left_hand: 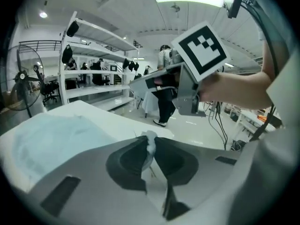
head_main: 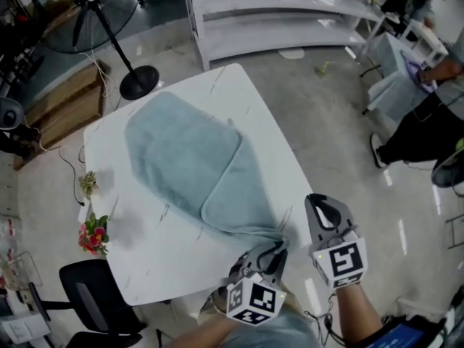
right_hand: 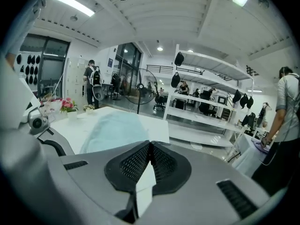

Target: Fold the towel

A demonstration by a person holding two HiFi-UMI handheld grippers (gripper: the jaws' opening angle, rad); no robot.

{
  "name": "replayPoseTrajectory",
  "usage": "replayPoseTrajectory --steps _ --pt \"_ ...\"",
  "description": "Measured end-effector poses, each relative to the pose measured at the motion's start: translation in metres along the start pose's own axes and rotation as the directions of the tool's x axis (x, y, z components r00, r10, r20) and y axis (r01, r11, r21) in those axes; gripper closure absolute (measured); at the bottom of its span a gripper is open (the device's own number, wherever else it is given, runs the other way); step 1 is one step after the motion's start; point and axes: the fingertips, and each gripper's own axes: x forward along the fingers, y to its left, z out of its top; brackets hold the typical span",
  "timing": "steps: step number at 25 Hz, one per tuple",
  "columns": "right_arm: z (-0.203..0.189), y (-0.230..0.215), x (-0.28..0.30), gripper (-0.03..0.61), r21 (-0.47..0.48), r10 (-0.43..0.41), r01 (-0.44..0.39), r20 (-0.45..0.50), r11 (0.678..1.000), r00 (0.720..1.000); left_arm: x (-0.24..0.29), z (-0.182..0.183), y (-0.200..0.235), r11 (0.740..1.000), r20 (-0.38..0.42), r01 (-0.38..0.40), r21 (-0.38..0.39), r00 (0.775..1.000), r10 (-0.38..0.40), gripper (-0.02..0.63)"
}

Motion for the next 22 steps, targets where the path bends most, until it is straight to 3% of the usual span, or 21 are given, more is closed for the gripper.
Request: replayPoseTrajectory --steps 5,9,12,15,18,22 --pt "-0.032 0.012 0.004 0.563 0.009 0.046 -0.046 -0.061 0.999 0.997 0.003 -0.043 -0.01 0.998 -0.06 0.013 -0.065 0.998 -0.017 0.558" --pt "-0.036 0.049 0.023 0.542 -0.012 0.154 -0.155 -0.074 0.988 0.985 0.001 -0.069 -0.03 0.987 -0.084 0.092 -0.13 0.991 -0.103 0.532" --pt "-0.017 0.091 0.043 0.512 -0.033 0.271 -0.274 -0.073 0.961 0.96 -0.016 -0.065 -0.031 0.981 -0.04 0.116 -0.153 0.992 -0.123 0.426" --pt "0.008 0.133 0.064 0.475 -0.072 0.365 -0.37 -0.076 0.926 0.928 -0.043 -0.053 -0.016 0.985 0.033 0.077 -0.153 0.997 -0.072 0.383" --pt "0.018 0.171 0.082 0.453 -0.106 0.43 -0.441 -0.111 0.891 0.896 -0.079 -0.048 0.01 0.984 0.096 -0.008 -0.18 0.995 0.025 0.382" --pt "0.003 0.211 0.105 0.453 -0.093 0.466 -0.484 -0.164 0.87 0.869 -0.122 -0.054 0.052 0.955 0.128 -0.141 -0.26 0.975 0.179 0.383"
